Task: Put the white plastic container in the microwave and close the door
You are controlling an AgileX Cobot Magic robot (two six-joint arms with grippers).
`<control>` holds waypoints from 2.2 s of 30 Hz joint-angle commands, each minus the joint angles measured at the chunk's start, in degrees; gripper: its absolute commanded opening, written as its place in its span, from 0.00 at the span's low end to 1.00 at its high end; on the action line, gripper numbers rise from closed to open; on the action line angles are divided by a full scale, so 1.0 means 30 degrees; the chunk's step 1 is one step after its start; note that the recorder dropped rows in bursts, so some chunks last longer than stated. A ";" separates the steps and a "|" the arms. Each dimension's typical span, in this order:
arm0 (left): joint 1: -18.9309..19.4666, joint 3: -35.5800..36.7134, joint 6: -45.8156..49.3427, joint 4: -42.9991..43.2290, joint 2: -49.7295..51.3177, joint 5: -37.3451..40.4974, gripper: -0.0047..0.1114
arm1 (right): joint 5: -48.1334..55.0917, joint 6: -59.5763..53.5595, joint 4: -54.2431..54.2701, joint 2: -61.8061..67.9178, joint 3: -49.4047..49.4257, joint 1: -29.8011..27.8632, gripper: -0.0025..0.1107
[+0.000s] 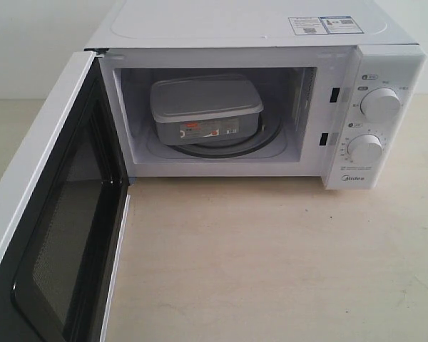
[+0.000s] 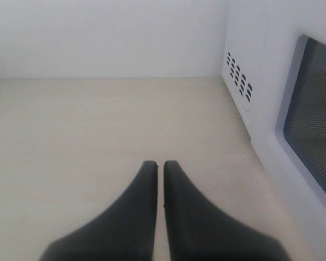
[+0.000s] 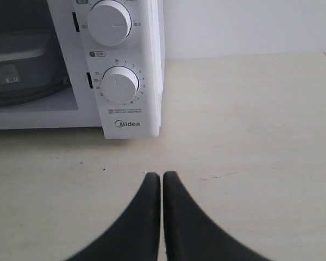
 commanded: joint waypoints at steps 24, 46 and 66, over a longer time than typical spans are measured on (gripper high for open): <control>0.0068 0.0049 -0.0097 0.0977 -0.0052 -0.0145 0.08 | -0.0146 0.0000 0.0071 -0.0106 -0.0009 -0.0085 0.02; 0.0068 -0.5215 -0.1906 0.1071 -0.0052 0.4573 0.08 | -0.0146 0.0000 0.0071 -0.0106 -0.0009 -0.0085 0.02; 0.0068 -1.0605 -0.3245 -0.0844 -0.0052 -0.0176 0.08 | -0.0146 0.0000 0.0071 -0.0106 -0.0009 -0.0085 0.02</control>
